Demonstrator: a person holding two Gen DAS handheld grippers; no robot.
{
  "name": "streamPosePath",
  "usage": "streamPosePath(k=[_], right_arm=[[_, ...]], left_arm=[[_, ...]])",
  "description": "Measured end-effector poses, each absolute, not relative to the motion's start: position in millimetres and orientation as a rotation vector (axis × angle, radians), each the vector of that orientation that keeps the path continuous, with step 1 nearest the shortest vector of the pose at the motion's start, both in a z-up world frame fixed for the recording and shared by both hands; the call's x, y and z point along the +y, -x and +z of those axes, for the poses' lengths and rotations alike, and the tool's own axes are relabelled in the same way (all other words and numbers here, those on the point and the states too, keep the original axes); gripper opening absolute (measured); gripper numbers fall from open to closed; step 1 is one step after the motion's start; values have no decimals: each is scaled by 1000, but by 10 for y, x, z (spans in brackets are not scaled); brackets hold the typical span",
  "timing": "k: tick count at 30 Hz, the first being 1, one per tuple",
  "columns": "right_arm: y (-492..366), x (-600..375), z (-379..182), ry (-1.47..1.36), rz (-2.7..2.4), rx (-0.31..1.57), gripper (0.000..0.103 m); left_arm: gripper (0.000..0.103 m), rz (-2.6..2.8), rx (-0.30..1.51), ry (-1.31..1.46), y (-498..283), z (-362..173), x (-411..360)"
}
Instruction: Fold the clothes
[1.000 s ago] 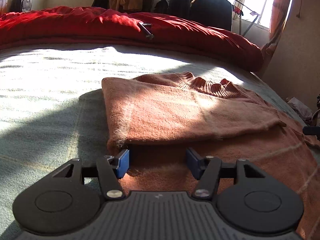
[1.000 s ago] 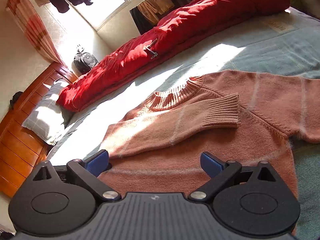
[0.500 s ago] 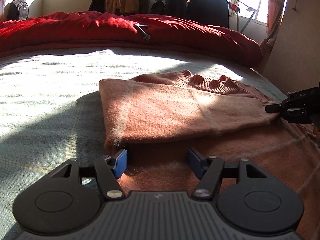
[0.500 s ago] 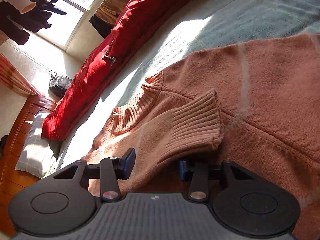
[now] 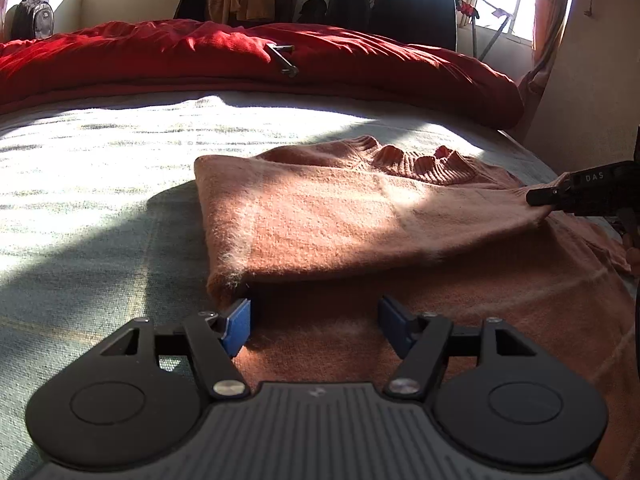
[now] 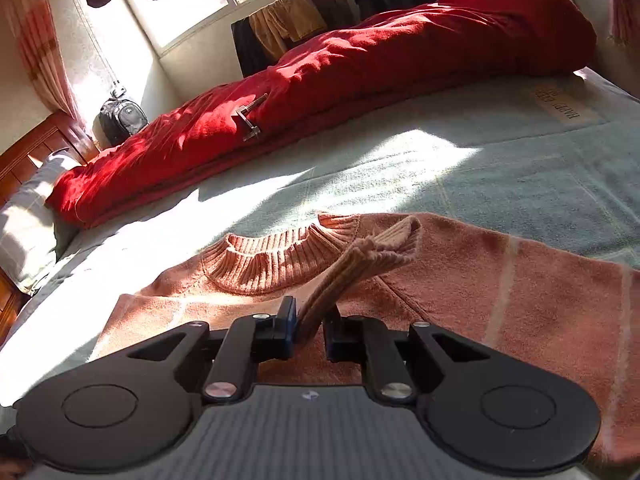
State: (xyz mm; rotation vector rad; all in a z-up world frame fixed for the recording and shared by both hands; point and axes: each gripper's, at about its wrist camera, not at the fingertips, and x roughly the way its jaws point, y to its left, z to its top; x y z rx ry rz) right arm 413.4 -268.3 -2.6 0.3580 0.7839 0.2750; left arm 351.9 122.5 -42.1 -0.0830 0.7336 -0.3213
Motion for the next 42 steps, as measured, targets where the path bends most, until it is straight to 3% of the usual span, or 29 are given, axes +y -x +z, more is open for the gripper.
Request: streamPosePath(k=[7, 9, 13, 15, 16, 24, 32, 38, 42], right_arm=[[-4119, -2761, -277, -390, 250, 818, 17], [-4142, -2731, -214, -364, 234, 837, 31], [-4047, -2771, -152, -365, 193, 871, 34], [-3955, -2779, -81, -354, 178, 861, 48], [-3920, -2761, -24, -331, 172, 849, 50], [-3824, -2482, 388, -143, 220, 701, 56], [-4149, -2294, -162, -123, 238, 862, 58], [-4077, -2216, -245, -121, 270, 837, 80], [-4077, -2143, -257, -109, 271, 830, 90]], left_arm=[[72, -361, 780, 67, -3381, -213, 1220], [72, -386, 747, 73, -3345, -85, 1237], [76, -418, 660, 84, -3427, 165, 1240], [76, -395, 646, 54, -3583, 197, 1206], [76, -382, 639, 30, -3689, 185, 1168], [76, -337, 797, 29, -4171, -350, 1145], [76, -337, 777, 23, -4054, -260, 1225], [76, -358, 703, 27, -4399, -52, 1133], [76, -320, 776, 86, -4757, -313, 1161]])
